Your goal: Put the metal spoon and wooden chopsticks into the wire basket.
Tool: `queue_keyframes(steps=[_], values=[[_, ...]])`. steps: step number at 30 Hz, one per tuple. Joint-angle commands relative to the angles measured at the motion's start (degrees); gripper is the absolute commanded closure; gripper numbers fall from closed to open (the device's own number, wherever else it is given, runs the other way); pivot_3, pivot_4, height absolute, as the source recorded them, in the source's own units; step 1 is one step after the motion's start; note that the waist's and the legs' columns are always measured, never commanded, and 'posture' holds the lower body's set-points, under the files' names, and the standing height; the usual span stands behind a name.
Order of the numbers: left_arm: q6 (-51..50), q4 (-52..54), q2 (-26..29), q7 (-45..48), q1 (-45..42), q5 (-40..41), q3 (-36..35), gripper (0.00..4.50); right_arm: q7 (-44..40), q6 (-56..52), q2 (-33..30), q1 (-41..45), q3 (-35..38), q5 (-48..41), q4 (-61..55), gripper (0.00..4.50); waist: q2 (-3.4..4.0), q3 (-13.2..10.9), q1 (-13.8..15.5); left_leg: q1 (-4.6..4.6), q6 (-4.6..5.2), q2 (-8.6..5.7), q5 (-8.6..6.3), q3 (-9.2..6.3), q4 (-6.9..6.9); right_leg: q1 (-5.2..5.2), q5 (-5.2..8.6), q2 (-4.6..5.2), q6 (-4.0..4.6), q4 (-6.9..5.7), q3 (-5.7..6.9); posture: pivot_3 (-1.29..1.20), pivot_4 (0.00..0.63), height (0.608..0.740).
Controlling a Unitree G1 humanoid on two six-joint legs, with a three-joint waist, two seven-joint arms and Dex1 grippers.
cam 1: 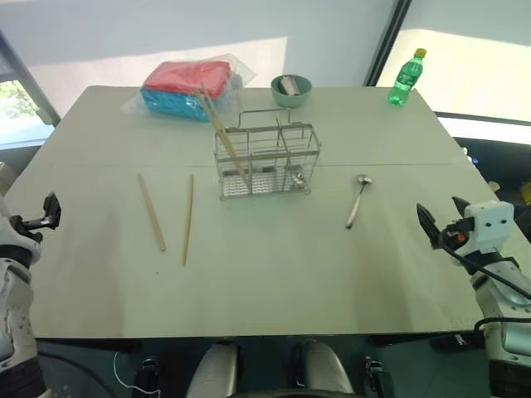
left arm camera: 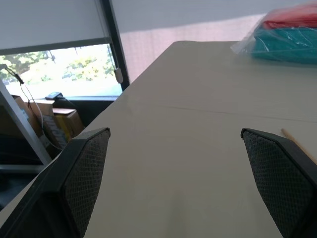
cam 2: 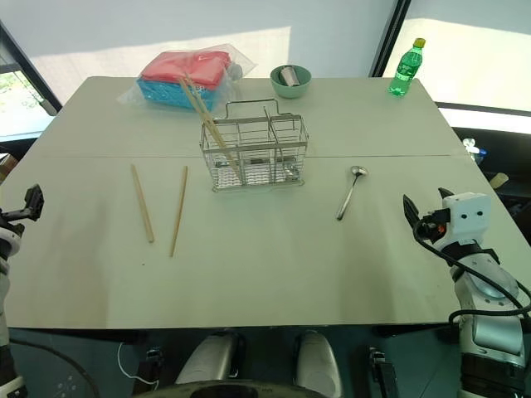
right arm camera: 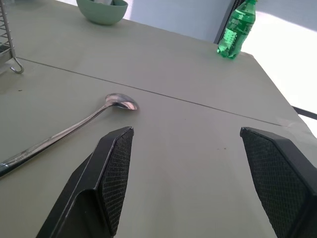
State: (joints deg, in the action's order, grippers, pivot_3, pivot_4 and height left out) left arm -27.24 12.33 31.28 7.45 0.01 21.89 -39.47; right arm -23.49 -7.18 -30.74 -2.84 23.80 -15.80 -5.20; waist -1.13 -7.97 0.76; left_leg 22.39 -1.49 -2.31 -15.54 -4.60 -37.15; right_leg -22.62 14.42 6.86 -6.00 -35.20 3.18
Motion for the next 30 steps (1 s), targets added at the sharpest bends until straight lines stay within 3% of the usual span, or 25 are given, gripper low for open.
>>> queue_keyframes(steps=[1,23,30], values=[[-0.06,2.17,1.23,0.59,-0.18,0.51,-1.4,0.03,0.34,0.58,-0.16,0.38,0.69,0.16,-1.15,0.92,0.0,0.0,0.0,0.0,0.0,0.0,0.0,0.0,0.0,0.0,0.0,0.0,0.0,0.0,0.0,0.0,0.15,0.667],[-1.02,3.04,2.01,1.85,-1.16,-0.04,-0.17,0.03,0.74,0.08,-1.12,2.34,0.6,-0.29,-1.09,0.92,0.0,0.0,0.01,0.0,0.0,0.0,0.0,0.0,0.0,0.0,0.0,-0.01,0.0,0.0,0.0,0.0,0.15,0.667],[-10.49,8.76,5.67,8.95,-1.36,9.34,0.77,0.03,2.91,-8.26,-4.09,7.65,0.58,-0.24,-0.18,0.92,0.0,-0.01,-0.03,0.01,0.0,-0.01,0.0,0.01,-0.01,-0.01,0.0,-0.02,0.01,0.0,0.0,0.0,0.15,0.667]])
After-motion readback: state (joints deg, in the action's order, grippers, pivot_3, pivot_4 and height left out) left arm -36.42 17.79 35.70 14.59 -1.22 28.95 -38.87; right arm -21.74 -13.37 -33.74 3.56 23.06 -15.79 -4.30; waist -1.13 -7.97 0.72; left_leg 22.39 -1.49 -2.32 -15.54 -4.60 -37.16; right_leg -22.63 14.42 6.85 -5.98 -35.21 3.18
